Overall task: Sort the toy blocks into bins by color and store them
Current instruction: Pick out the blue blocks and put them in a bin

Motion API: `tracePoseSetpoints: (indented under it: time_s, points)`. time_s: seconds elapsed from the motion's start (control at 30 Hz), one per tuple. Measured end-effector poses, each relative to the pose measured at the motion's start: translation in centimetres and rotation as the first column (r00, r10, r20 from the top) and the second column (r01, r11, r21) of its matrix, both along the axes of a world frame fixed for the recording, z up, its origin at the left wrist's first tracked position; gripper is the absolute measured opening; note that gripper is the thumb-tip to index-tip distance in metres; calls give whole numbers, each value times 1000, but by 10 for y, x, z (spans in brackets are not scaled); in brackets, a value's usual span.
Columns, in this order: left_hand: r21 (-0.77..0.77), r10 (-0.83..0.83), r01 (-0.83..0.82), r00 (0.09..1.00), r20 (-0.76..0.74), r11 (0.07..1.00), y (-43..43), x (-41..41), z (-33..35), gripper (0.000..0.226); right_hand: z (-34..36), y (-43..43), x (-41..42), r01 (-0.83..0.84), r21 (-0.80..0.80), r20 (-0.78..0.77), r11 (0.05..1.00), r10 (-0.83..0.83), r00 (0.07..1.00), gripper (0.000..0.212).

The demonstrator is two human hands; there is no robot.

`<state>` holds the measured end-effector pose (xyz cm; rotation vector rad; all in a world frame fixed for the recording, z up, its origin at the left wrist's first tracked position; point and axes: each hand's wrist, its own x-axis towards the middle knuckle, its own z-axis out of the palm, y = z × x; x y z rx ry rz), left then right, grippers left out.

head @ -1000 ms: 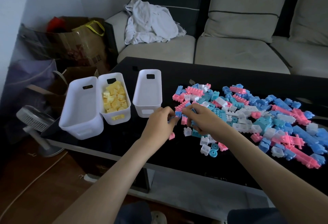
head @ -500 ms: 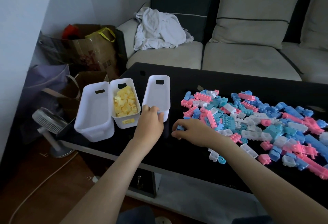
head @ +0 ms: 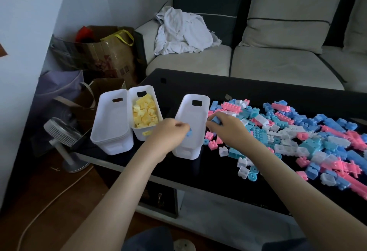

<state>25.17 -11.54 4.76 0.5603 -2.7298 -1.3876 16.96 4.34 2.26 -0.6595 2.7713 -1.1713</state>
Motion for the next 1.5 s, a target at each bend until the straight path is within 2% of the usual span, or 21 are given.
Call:
tracePoseSetpoints:
  time_s: [0.07, 0.13, 0.17, 0.23, 0.3, 0.4, 0.47, 0.57, 0.7, 0.8, 0.87, 1.0, 1.07, 1.17, 1.27, 1.5]
  points:
    - [-41, 101, -108, 984, -147, 993, -4, -8, -5, 19, 6, -4, -1, 25, -102, 58, 994, -20, 998, 9]
    - [-155, 82, -118, 972, -221, 981, -5, -13, -10, 17, 12, -10, -1, 32, -256, 235, 966, 30, 972, 13]
    - [-251, 28, -88, 972, -235, 964, -5, -14, -14, 21, 14, -14, -1, 30, -323, 322, 946, 80, 943, 16]
    - [-416, -103, 13, 976, -194, 909, -4, -14, -22, 37, 15, -21, -2, 11, -364, 388, 931, 141, 911, 20]
    - [-437, -158, 85, 978, -135, 896, -4, -14, -27, 51, 12, -29, -2, 10, -358, 391, 934, 140, 910, 22]
    - [-373, -170, 96, 971, -170, 923, -5, -13, -28, 53, 8, -39, -4, 56, -291, 373, 955, 60, 926, 24]
    - [-324, -119, 39, 966, -231, 945, -4, -11, -28, 51, 4, -43, -6, 63, -244, 331, 968, 22, 943, 31]
    - [-292, -12, -73, 960, -278, 954, -5, -7, -28, 53, 1, -51, -6, 17, -159, 170, 987, 11, 985, 41]
    - [-288, 3, -57, 982, -186, 956, -8, -2, -27, 55, -2, -61, -1, -66, -129, -4, 989, 66, 998, 40]
    - [-279, 30, -75, 986, -161, 958, -8, 0, -27, 50, -8, -65, 3, -136, 70, -115, 988, 144, 983, 43]
    - [-327, 68, -120, 984, -165, 937, -7, 2, -26, 47, -10, -64, 4, -125, 156, -127, 980, 145, 981, 44]
    - [-423, 112, -188, 974, -198, 886, -7, 2, -28, 46, -7, -46, -7, -16, -32, -192, 999, 9, 981, 38]
    - [-455, 124, -202, 973, -195, 867, -7, 2, -29, 44, -12, -30, -18, 80, -27, -206, 996, -84, 975, 40]
    - [-505, 142, -208, 976, -168, 837, -7, 1, -30, 45, -25, -8, -28, 159, 146, -131, 976, -141, 981, 37]
    - [-523, 167, -219, 975, -146, 824, -6, -1, -29, 45, -35, 6, -31, 81, 428, -133, 900, -26, 991, 29]
    - [-531, 177, -207, 978, -107, 822, 1, -6, -31, 40, -32, 13, -25, -10, 561, -127, 828, 98, 987, 30]
